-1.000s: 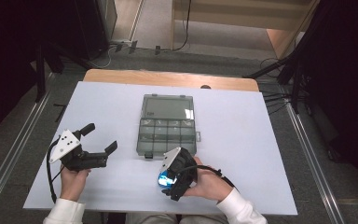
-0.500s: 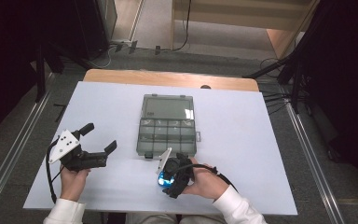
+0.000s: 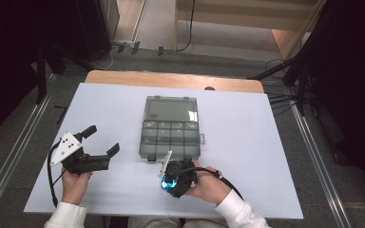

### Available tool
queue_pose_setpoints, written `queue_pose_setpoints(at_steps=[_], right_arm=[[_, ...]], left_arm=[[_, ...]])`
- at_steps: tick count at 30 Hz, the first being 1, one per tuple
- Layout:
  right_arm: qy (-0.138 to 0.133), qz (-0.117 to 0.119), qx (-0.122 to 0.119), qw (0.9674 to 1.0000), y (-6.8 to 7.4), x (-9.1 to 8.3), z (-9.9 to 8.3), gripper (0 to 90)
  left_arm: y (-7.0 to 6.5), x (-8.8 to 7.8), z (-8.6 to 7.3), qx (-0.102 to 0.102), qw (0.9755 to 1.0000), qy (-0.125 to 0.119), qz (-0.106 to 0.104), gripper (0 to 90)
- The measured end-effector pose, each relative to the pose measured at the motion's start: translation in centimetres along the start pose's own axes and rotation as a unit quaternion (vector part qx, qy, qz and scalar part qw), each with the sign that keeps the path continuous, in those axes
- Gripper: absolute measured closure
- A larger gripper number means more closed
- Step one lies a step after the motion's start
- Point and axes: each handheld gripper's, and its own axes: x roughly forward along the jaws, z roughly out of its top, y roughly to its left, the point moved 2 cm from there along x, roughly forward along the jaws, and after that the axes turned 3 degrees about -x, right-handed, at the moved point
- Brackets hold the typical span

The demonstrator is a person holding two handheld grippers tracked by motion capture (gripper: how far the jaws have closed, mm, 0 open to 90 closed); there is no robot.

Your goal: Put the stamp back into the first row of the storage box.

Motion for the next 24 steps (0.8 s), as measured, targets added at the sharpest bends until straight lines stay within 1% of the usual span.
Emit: queue_pose_setpoints(at_steps=[3, 4, 5, 8, 10, 12, 13, 14, 16, 17, 18, 19, 21, 22, 24], right_arm=[[-0.001, 0.004, -0.006, 1.0000, -0.1, 0.0, 0.0, 42.4], [-0.001, 0.016, 0.000, 0.9999, -0.2, -0.2, -0.1, 42.4], [-0.004, 0.022, 0.003, 0.9997, -0.2, -0.3, -0.2, 42.4], [-0.011, 0.028, 0.006, 0.9995, -0.4, -0.5, -0.3, 42.5], [-0.020, 0.036, 0.011, 0.9991, -0.9, -1.0, -0.3, 42.5], [-0.020, 0.036, 0.012, 0.9991, -1.1, -1.2, -0.4, 42.5], [-0.028, 0.045, 0.025, 0.9983, -1.4, -1.7, -0.3, 42.5], [-0.028, 0.045, 0.025, 0.9983, -1.4, -1.7, -0.3, 42.5], [-0.042, 0.053, 0.030, 0.9972, -1.9, -2.2, -0.1, 42.5], [-0.046, 0.054, 0.031, 0.9970, -2.3, -2.7, 0.0, 42.5], [-0.046, 0.054, 0.031, 0.9970, -2.3, -2.7, 0.0, 42.5], [-0.046, 0.060, 0.033, 0.9966, -2.5, -3.0, 0.1, 42.5], [-0.046, 0.056, 0.032, 0.9968, -2.9, -3.4, 0.3, 42.5], [-0.044, 0.058, 0.033, 0.9968, -3.0, -3.7, 0.4, 42.5], [-0.042, 0.055, 0.026, 0.9973, -3.4, -4.0, 0.7, 42.5]], left_arm=[[0.1, -0.1, 0.0, -0.001, 1.0000, -0.002, 0.000, 0.0], [0.1, -0.1, 0.1, -0.001, 1.0000, -0.003, 0.001, 0.0], [0.1, -0.1, 0.1, -0.002, 1.0000, -0.003, 0.001, 0.0], [0.1, 0.0, 0.0, -0.002, 1.0000, -0.001, 0.000, 0.0], [0.1, 0.0, 0.0, -0.002, 1.0000, -0.001, 0.000, 0.0], [0.1, 0.0, 0.0, -0.002, 1.0000, -0.001, 0.000, 0.0], [0.1, 0.0, 0.0, -0.002, 1.0000, -0.001, 0.000, 0.0], [0.1, 0.0, 0.0, -0.002, 1.0000, -0.001, 0.000, 0.0], [0.1, -0.1, 0.0, -0.004, 1.0000, -0.001, 0.000, 0.0], [0.2, -0.1, 0.0, -0.004, 1.0000, -0.001, 0.000, 0.0], [0.2, -0.1, 0.0, -0.004, 1.0000, -0.001, 0.001, 0.0], [0.2, 0.0, 0.0, -0.004, 1.0000, -0.001, 0.000, 0.0], [0.2, 0.0, -0.1, -0.007, 1.0000, -0.001, -0.001, 0.0], [0.2, 0.0, -0.1, -0.008, 1.0000, 0.000, -0.001, 0.0], [0.2, 0.1, -0.1, -0.006, 1.0000, 0.002, -0.001, 0.0]])
